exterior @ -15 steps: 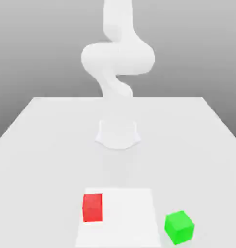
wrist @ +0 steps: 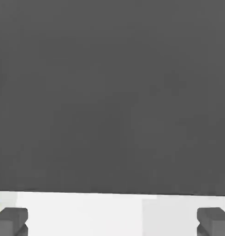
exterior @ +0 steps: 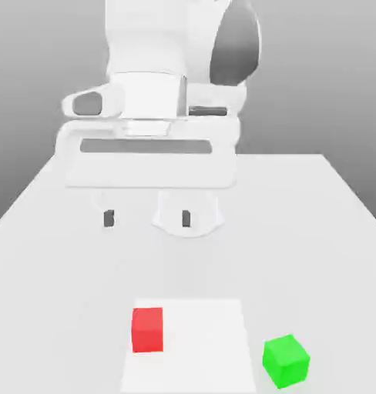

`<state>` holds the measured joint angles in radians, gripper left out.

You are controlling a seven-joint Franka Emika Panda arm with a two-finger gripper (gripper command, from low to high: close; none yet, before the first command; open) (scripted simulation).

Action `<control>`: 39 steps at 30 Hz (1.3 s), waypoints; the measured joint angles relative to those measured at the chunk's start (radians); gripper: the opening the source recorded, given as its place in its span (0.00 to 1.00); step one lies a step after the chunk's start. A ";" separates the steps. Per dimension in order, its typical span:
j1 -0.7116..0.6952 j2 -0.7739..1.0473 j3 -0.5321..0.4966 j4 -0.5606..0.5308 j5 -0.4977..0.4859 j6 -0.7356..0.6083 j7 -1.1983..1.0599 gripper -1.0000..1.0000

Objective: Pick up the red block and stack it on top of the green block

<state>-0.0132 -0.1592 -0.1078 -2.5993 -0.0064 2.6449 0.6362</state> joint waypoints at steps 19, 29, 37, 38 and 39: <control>-0.068 0.433 0.045 -0.071 0.091 0.298 -0.124 0.00; 0.120 0.250 0.114 0.013 0.004 0.031 0.072 0.00; 0.263 0.431 0.174 0.130 -0.038 0.096 0.228 1.00; 0.263 0.431 0.174 0.130 -0.038 0.096 0.228 1.00; 0.263 0.431 0.174 0.130 -0.038 0.096 0.228 1.00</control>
<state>0.2500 0.2719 0.0661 -2.4694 -0.0447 2.7405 0.8646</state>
